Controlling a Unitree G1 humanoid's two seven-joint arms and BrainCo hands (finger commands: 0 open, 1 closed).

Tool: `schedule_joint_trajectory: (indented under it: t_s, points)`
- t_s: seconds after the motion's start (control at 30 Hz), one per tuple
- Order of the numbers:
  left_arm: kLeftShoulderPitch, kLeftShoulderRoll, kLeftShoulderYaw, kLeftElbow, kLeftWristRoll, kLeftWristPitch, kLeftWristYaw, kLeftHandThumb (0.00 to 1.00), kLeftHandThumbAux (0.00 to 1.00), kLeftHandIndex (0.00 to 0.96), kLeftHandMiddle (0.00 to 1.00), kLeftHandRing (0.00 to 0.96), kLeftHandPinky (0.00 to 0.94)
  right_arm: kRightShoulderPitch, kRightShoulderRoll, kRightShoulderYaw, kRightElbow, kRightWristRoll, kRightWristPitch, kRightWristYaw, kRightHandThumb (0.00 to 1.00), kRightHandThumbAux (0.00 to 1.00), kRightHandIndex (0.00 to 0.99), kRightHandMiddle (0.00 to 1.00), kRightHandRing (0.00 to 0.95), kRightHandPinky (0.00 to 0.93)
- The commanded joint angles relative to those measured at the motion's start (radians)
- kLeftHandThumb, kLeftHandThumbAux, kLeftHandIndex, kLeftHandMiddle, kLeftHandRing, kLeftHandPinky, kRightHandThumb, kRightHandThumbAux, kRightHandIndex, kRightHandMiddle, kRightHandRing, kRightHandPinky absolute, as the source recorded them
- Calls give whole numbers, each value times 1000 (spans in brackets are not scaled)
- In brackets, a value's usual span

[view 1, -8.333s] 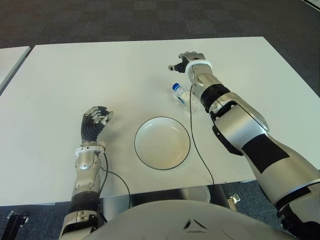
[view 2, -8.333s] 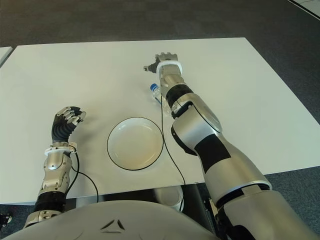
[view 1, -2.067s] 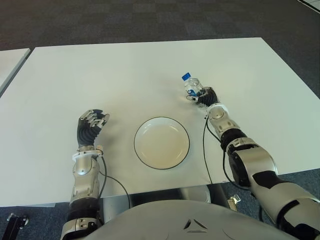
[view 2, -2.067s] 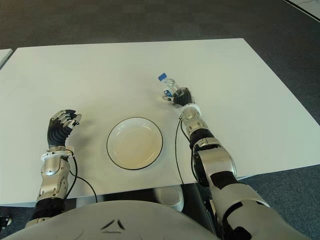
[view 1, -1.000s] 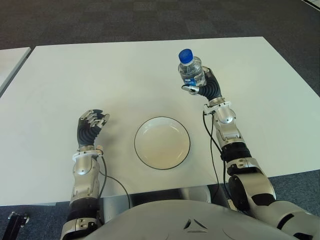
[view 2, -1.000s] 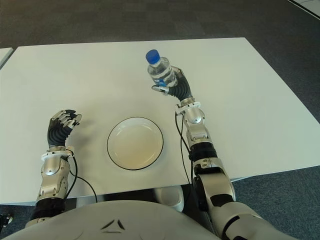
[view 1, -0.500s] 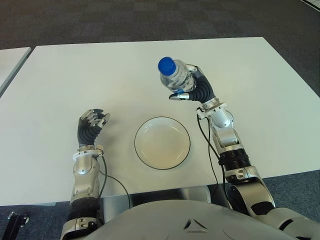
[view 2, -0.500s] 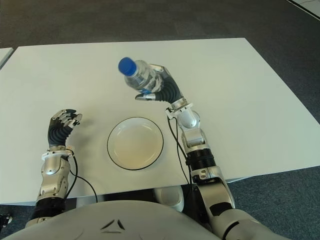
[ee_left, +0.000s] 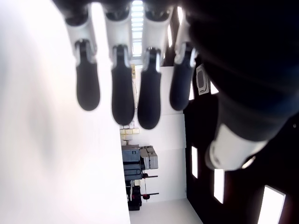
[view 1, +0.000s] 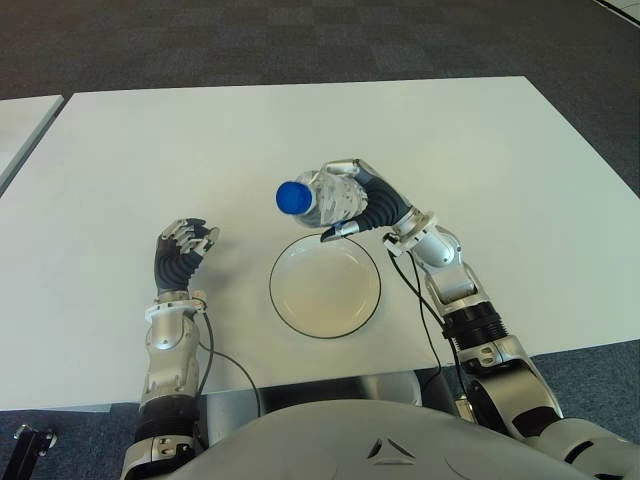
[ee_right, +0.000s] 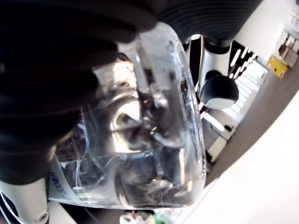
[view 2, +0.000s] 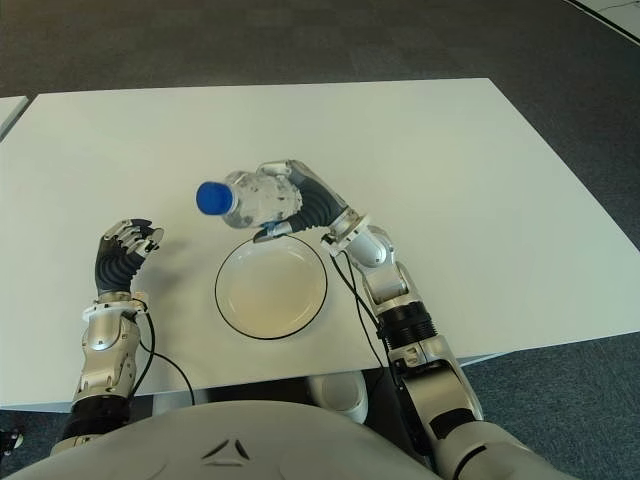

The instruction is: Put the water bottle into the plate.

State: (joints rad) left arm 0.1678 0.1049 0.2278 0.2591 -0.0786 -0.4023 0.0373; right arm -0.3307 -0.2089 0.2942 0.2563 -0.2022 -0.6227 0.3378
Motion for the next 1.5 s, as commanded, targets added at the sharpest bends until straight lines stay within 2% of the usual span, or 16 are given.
schedule_joint_trajectory:
  t_s: [0.03,0.1,0.23,0.37,0.5,0.67,0.97,1.2,1.37,1.5]
  points:
    - [5,6,-1,0,7,-2,-8,706,712,432,541,526,511,-14,-24,36,22,-36,-31,34,703,724,438,902,897,885]
    - [-9,14,1,39,28,-17,5,706,712,432,544,528,510,-15,-40,49,9,-66,-15,46,703,724,438,901,896,881]
    - [-1,6,0,17,41,-15,18,706,712,432,548,528,506,-6,-54,64,-26,-131,30,43,703,725,438,899,892,877]
    - [1,2,1,14,44,-21,23,707,712,432,549,529,507,3,-69,79,-75,-216,115,48,705,724,439,883,875,855]
    - [1,2,2,19,51,-29,28,707,712,432,551,530,507,9,-76,89,-109,-256,169,49,703,725,439,877,868,843]
    - [4,-1,4,9,38,-8,26,706,712,432,551,533,507,5,-92,124,-155,-420,275,25,703,726,438,870,863,854]
    - [7,2,1,11,46,-20,27,706,712,432,560,540,522,-3,-113,162,-156,-582,316,-60,703,727,438,882,882,871]
    - [7,0,3,12,46,-25,28,706,712,432,554,530,508,-2,-126,181,-177,-671,374,-81,702,728,438,882,879,861]
    - [10,1,2,10,20,-33,2,707,712,432,554,535,525,46,-95,181,-269,-736,534,-15,699,728,437,828,814,779]
    - [9,6,1,10,17,-27,-4,706,712,432,560,544,538,53,-85,190,-300,-759,607,20,695,728,432,766,764,734]
